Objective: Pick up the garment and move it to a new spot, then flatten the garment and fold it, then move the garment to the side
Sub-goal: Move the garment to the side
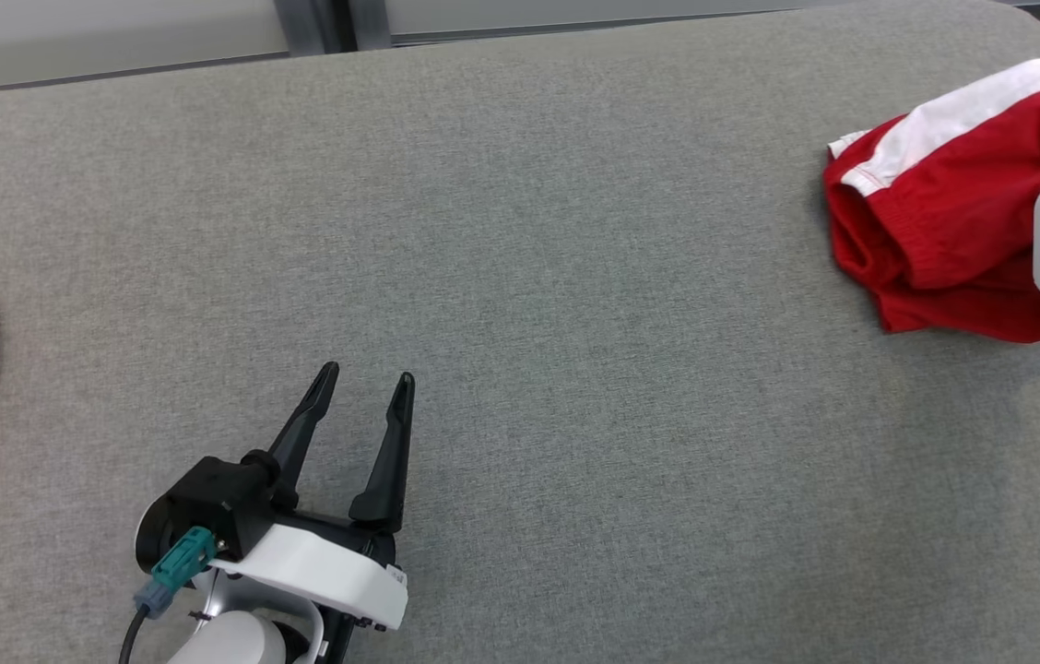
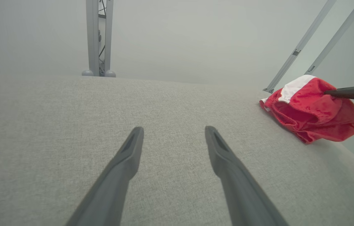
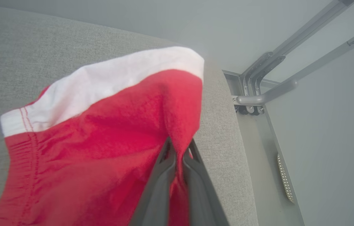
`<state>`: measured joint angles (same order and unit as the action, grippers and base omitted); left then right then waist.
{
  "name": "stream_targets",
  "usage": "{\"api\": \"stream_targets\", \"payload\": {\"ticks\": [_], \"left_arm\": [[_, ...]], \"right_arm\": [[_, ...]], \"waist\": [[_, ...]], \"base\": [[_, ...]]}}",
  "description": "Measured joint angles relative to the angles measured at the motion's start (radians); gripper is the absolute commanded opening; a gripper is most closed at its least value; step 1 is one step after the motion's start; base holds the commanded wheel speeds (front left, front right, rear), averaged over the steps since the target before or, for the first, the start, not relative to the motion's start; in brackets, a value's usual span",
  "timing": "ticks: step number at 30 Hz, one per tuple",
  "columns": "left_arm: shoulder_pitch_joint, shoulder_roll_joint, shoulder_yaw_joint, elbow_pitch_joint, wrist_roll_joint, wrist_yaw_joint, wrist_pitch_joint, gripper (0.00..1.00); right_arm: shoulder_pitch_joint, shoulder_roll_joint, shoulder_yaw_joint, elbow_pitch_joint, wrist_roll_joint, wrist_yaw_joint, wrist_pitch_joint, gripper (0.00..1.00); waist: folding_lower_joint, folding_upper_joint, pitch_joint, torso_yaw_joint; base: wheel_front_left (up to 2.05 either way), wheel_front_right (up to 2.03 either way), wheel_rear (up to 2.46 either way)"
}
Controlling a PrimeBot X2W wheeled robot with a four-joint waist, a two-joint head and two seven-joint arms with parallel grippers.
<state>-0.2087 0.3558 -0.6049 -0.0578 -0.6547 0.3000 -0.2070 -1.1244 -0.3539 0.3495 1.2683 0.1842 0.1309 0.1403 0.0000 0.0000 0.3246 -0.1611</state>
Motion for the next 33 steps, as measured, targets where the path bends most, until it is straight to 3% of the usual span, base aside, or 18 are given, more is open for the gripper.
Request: {"api": "stream_targets", "payload": {"ticks": [16, 17, 18, 19, 21, 22, 33], "left_arm": [[-0.018, -0.012, -0.011, 0.016, -0.002, -0.01, -0.005, 1.0], [-0.021, -0.013, -0.011, 0.017, -0.002, -0.013, -0.005, 1.0], [-0.021, -0.013, -0.011, 0.018, -0.002, -0.013, -0.006, 1.0], [-0.022, -0.014, -0.012, 0.019, -0.002, -0.013, -0.006, 1.0], [-0.025, -0.014, -0.012, 0.021, -0.002, -0.017, -0.009, 1.0], [-0.028, -0.015, -0.012, 0.022, -0.002, -0.017, -0.009, 1.0], [-0.042, -0.017, -0.01, 0.045, -0.007, -0.022, -0.015, 1.0]], "right_arm": [[-0.01, -0.056, -0.243, 0.009, -0.294, 0.0, 0.027, 0.0], [-0.005, -0.056, -0.26, 0.002, -0.316, 0.0, 0.028, 0.11], [0.0, -0.058, -0.279, -0.009, -0.339, 0.0, 0.028, 0.33], [0.006, -0.059, -0.298, -0.02, -0.361, 0.0, 0.032, 0.41], [0.018, -0.06, -0.34, -0.044, -0.403, 0.0, 0.04, 0.94], [0.027, -0.058, -0.359, -0.058, -0.426, 0.0, 0.044, 1.0], [0.108, 0.043, -0.56, -0.191, -0.631, 0.0, 0.071, 1.0]], "waist": [[0.0, 0.0, 0.043, 0.059], [0.0, 0.0, 0.047, 0.062], [0.0, 0.0, 0.051, 0.065], [0.0, 0.0, 0.056, 0.068], [0.0, 0.0, 0.064, 0.074], [0.0, 0.0, 0.068, 0.077], [0.0, 0.0, 0.06, 0.083]], "base": [[0.0, 0.0, 0.0], [0.0, 0.0, 0.0], [0.0, 0.0, 0.0], [0.0, 0.0, 0.0], [0.0, 0.0, 0.0], [0.0, 0.0, 0.0], [0.0, 0.0, 0.0]]}}
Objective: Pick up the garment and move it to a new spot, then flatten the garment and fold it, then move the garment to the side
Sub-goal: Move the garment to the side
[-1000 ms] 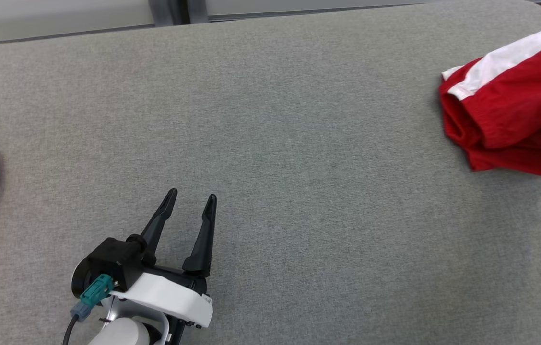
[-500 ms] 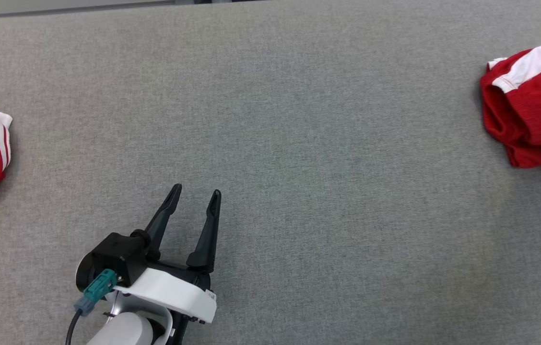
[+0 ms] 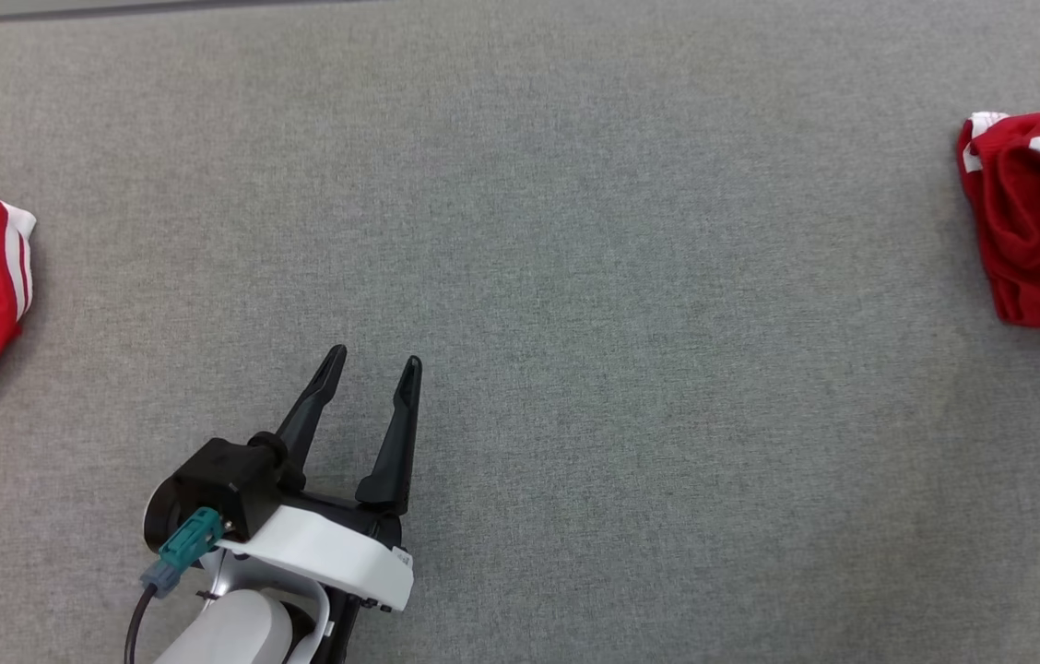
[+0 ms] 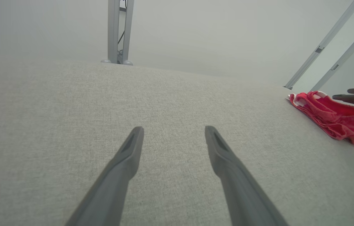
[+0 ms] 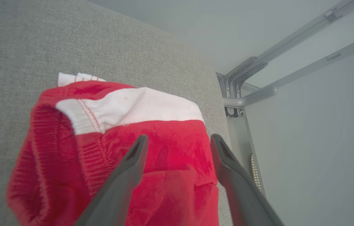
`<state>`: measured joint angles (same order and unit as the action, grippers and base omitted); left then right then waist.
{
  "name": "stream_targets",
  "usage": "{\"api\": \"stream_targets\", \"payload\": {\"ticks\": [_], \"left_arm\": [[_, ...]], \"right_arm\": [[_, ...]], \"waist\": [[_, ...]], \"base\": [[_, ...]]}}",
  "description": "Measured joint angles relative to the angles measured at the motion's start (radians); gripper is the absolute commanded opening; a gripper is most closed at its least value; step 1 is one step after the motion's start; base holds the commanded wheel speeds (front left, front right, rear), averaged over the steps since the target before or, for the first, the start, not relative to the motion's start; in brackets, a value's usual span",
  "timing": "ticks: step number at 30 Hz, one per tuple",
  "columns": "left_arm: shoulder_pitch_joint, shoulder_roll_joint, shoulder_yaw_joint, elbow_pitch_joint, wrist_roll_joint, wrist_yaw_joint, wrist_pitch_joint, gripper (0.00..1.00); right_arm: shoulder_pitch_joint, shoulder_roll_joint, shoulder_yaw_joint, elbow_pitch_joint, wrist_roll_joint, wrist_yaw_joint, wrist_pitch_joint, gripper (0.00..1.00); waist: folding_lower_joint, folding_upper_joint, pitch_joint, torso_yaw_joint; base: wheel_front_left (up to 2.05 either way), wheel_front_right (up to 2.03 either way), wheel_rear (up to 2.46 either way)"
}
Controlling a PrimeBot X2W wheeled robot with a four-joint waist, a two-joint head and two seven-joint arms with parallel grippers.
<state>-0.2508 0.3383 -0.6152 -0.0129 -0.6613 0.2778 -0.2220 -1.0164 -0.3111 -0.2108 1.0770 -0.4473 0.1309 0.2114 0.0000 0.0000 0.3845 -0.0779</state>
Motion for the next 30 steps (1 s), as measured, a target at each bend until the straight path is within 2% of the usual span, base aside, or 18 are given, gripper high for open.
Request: {"api": "stream_targets", "payload": {"ticks": [7, 17, 24, 30], "left_arm": [[0.02, 0.003, 0.018, 0.017, -0.018, 0.002, -0.009, 1.0], [0.086, 0.017, 0.071, 0.038, -0.053, 0.012, -0.025, 1.0], [0.159, 0.032, 0.132, 0.036, -0.068, 0.032, -0.034, 1.0], [0.228, 0.036, 0.202, 0.015, -0.08, 0.038, -0.038, 1.0]], "right_arm": [[0.013, 0.067, -0.042, -0.001, -0.03, 0.0, -0.066, 1.0], [0.028, 0.176, -0.054, 0.064, 0.069, 0.0, -0.261, 1.0], [0.066, 0.239, 0.009, 0.131, 0.17, 0.0, -0.412, 1.0], [0.131, 0.258, 0.093, 0.12, 0.285, 0.0, -0.468, 1.0]], "waist": [[0.0001, 0.0, -0.074, -0.012], [0.0, 0.0, -0.217, -0.029], [0.0, 0.0, -0.322, -0.031], [0.0, 0.0, -0.375, -0.013]], "base": [[0.0, 0.0, 0.0], [0.0, 0.0, 0.0], [0.0, 0.0, 0.0], [0.0, 0.0, 0.0]]}}
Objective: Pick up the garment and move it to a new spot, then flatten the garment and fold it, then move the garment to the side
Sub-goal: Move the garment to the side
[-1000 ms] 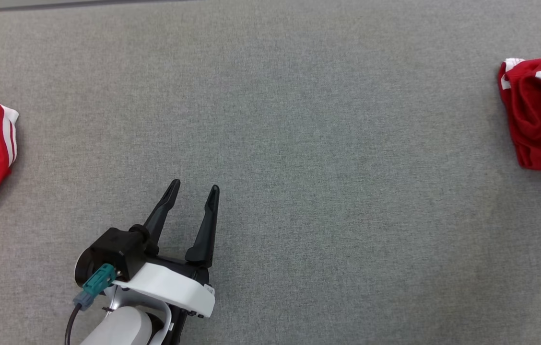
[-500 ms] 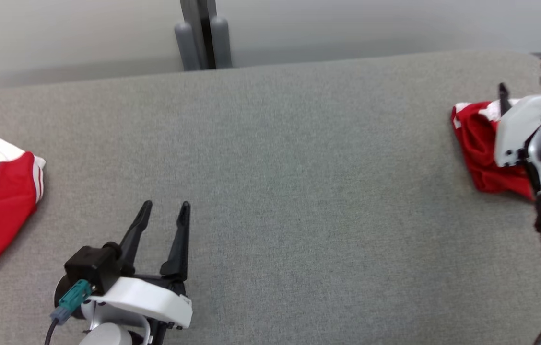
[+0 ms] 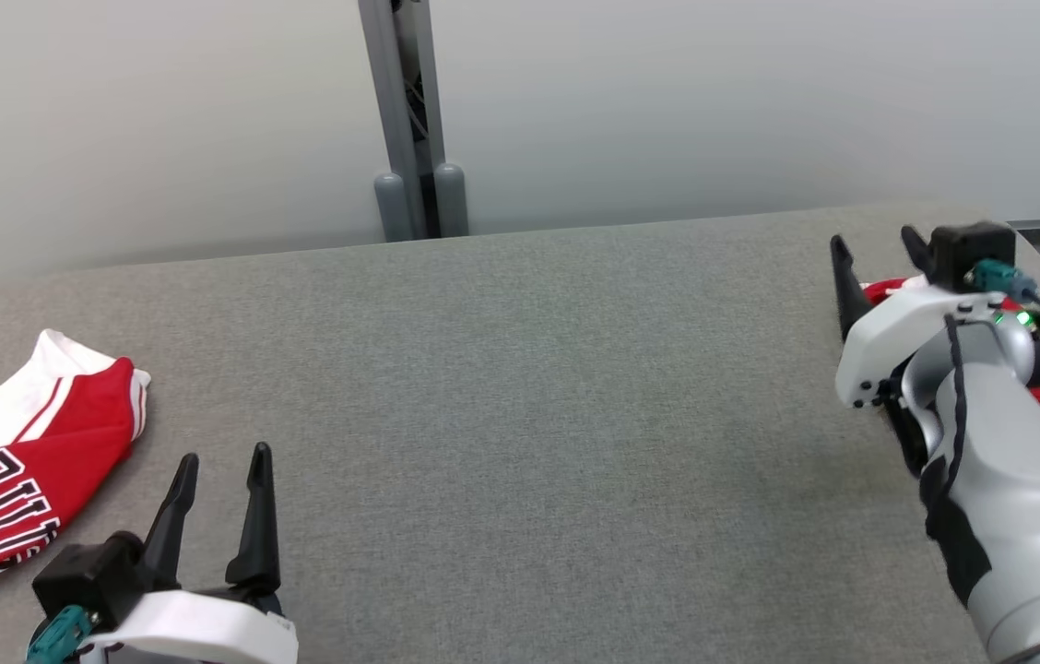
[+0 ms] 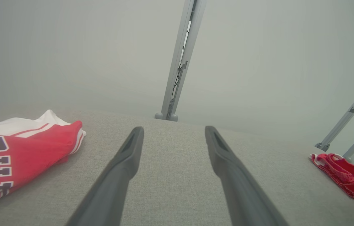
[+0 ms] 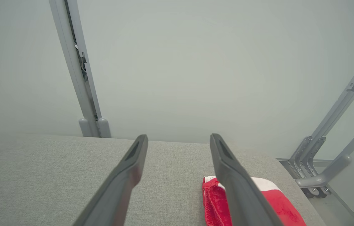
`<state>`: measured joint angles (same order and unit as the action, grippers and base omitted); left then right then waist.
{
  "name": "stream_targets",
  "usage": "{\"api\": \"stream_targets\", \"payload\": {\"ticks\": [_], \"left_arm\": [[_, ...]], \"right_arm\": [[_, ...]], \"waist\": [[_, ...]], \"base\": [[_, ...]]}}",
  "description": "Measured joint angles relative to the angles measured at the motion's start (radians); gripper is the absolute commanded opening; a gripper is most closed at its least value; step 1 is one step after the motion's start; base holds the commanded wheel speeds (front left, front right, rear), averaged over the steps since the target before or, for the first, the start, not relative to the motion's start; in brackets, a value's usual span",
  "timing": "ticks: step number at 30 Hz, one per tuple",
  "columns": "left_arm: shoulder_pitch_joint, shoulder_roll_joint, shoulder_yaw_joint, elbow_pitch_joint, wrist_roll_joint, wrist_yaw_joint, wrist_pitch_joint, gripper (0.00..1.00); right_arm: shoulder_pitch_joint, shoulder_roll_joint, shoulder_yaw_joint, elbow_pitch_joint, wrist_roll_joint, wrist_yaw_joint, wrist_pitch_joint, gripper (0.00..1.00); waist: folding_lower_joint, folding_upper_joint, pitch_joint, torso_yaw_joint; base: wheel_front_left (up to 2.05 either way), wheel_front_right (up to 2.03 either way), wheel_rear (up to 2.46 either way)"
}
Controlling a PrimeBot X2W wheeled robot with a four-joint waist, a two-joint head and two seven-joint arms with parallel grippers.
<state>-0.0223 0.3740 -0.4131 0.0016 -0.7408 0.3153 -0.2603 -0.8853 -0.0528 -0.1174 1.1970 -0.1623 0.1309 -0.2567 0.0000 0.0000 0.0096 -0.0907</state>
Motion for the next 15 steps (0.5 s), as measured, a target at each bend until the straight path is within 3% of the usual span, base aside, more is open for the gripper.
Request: {"api": "stream_targets", "payload": {"ticks": [2, 7, 15], "left_arm": [[0.021, 0.001, 0.016, -0.005, 0.0, 0.0, -0.001, 1.0], [0.077, 0.003, 0.064, -0.02, 0.005, 0.006, -0.001, 1.0], [0.125, 0.003, 0.083, -0.024, 0.044, -0.007, -0.001, 1.0]], "right_arm": [[0.036, 0.0, 0.07, -0.026, 0.091, 0.0, -0.002, 1.0], [0.202, 0.006, 0.257, -0.244, 0.299, 0.0, -0.005, 1.0], [0.471, 0.006, 0.301, -0.526, 0.377, 0.0, 0.01, 1.0]], "waist": [[0.0, 0.0, -0.006, 0.013], [0.0, 0.0, -0.019, 0.038], [0.0, 0.0, -0.025, 0.063]], "base": [[0.0, 0.0, 0.0], [0.0, 0.0, 0.0], [0.0, 0.0, 0.0]]}}
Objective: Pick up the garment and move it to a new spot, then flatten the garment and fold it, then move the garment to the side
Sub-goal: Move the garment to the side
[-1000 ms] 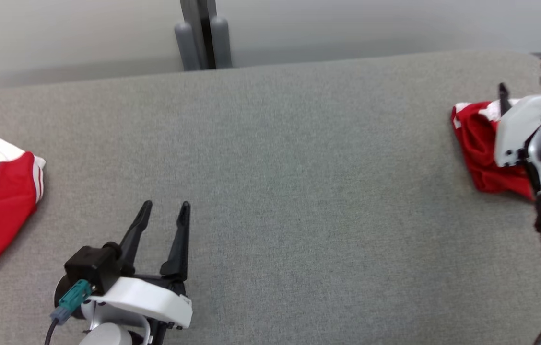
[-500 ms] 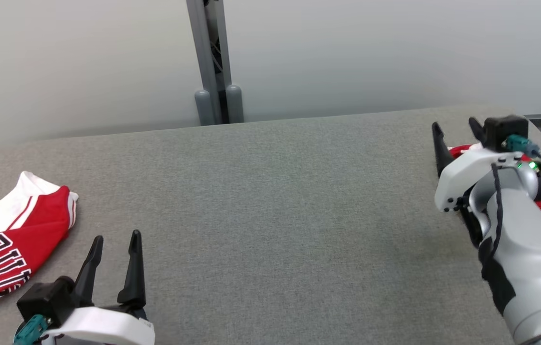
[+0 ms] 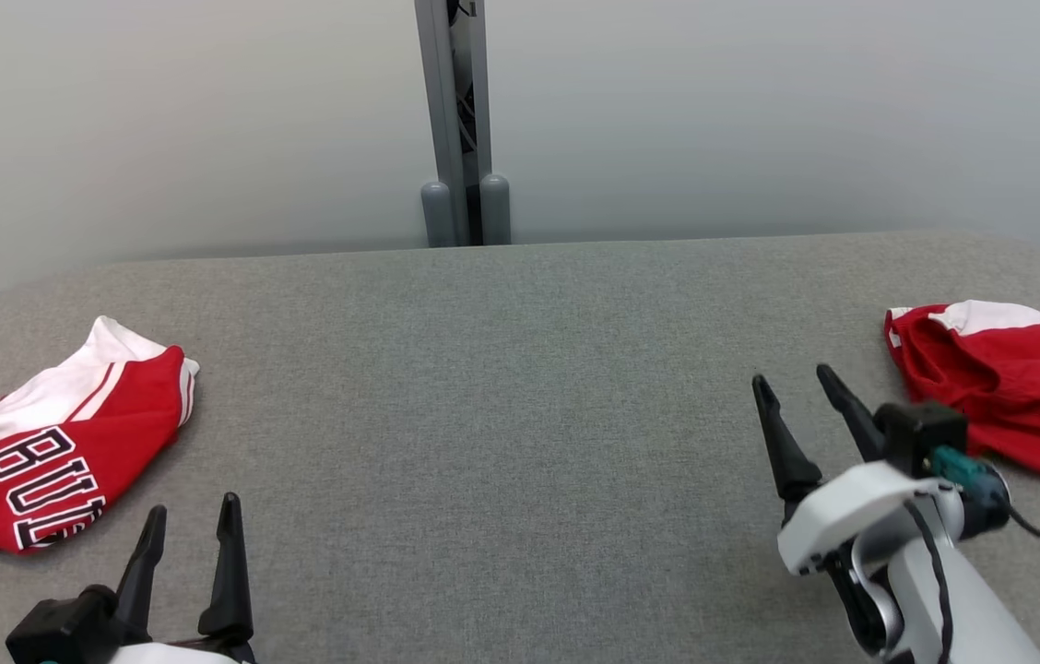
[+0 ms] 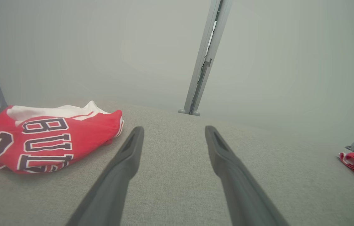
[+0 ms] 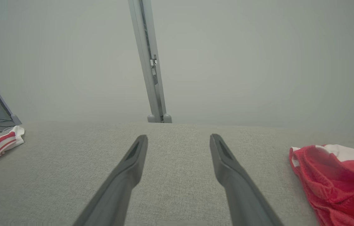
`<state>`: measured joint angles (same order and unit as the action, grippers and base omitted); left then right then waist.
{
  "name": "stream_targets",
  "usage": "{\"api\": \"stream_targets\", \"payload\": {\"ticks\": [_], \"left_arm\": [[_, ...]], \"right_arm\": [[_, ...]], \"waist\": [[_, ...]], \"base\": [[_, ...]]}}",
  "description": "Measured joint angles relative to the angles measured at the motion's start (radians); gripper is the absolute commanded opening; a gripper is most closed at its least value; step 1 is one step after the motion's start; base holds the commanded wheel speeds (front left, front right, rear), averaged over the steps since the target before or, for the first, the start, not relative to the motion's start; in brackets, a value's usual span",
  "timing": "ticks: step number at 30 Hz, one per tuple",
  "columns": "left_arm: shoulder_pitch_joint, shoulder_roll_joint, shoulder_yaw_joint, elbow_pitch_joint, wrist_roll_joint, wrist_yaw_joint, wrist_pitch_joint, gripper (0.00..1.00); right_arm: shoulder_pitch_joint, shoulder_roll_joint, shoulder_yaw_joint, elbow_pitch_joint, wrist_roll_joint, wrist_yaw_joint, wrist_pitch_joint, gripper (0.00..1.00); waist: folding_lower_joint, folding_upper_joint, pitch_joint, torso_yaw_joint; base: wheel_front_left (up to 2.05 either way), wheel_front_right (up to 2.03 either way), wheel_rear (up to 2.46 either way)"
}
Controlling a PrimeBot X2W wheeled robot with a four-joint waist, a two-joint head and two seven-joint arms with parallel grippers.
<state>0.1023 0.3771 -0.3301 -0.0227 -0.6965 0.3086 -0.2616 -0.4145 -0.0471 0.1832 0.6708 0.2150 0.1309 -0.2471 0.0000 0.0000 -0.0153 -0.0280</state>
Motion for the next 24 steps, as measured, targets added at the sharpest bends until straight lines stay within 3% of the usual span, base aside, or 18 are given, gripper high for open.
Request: {"api": "stream_targets", "payload": {"ticks": [11, 24], "left_arm": [[0.018, -0.011, -0.023, 0.034, 0.036, -0.036, 0.0, 1.0], [0.018, -0.019, -0.035, 0.048, 0.04, -0.039, 0.0, 1.0]], "right_arm": [[0.24, 0.0, -0.033, -0.332, 0.04, 0.0, 0.086, 1.0], [0.322, 0.0, -0.043, -0.429, 0.058, 0.0, 0.12, 1.0]], "waist": [[0.0, 0.0, -0.012, 0.005], [0.0, 0.0, -0.031, -0.005]], "base": [[0.0, 0.0, 0.0], [0.0, 0.0, 0.0]]}}
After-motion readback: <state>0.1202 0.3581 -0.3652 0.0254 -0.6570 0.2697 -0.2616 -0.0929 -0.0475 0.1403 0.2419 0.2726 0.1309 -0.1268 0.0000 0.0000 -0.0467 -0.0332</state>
